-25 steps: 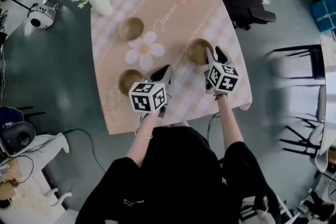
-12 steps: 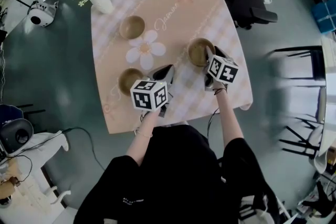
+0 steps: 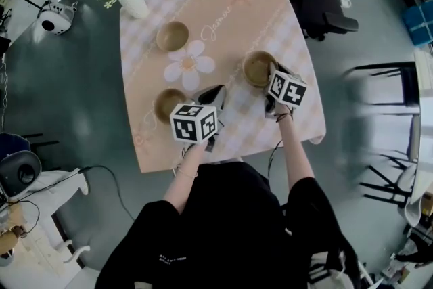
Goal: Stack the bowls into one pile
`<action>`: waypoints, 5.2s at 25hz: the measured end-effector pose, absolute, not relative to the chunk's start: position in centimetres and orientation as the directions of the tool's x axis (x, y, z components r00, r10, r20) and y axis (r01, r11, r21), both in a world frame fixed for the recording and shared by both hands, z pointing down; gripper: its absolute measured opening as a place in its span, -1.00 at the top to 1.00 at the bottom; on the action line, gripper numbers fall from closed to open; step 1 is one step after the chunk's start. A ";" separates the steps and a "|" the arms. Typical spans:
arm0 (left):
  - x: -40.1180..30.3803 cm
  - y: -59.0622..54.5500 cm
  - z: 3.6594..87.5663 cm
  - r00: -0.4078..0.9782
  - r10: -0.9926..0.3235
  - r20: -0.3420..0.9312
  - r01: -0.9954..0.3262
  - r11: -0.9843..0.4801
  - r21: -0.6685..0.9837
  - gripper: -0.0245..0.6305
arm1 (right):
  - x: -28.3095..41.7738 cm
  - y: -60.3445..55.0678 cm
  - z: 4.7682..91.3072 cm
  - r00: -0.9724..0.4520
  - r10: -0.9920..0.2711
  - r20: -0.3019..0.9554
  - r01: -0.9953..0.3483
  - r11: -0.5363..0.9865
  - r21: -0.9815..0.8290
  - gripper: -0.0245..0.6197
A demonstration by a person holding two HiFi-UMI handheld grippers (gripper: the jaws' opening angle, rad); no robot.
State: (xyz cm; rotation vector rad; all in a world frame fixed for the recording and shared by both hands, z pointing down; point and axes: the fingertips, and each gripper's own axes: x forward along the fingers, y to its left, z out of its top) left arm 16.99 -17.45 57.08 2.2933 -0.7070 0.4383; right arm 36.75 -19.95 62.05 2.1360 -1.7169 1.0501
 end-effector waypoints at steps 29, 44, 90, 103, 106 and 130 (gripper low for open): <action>8.0 -15.2 53.1 0.677 -0.595 0.432 -0.736 -0.545 0.403 0.93 | 27.5 -20.1 56.7 -0.201 -0.837 0.510 -0.876 -0.079 -0.475 0.89; -1.8 -14.0 52.6 0.480 -0.769 0.422 -0.873 -0.372 0.315 0.93 | 15.9 -22.4 54.5 -0.462 -0.794 0.395 -0.785 0.159 -0.599 0.89; -10.6 -13.0 56.5 0.415 -0.757 0.506 -0.899 -0.256 0.354 0.93 | 1.5 -20.7 59.0 -0.472 -0.621 0.626 -0.835 0.543 -0.091 0.71; -10.5 -14.3 56.8 0.449 -0.738 0.504 -0.885 -0.291 0.362 0.93 | 2.9 -21.5 60.6 -0.432 -0.645 0.630 -0.890 0.420 -0.181 0.49; -10.5 -14.6 57.2 0.459 -0.728 0.509 -0.881 -0.300 0.366 0.93 | 3.1 -21.5 61.1 -0.434 -0.636 0.638 -0.897 0.374 -0.237 0.48; -11.0 -16.9 59.0 0.552 -0.631 0.545 -0.834 -0.393 0.388 0.93 | 2.7 -21.7 63.3 -0.382 -0.603 0.701 -0.922 0.193 -0.336 0.87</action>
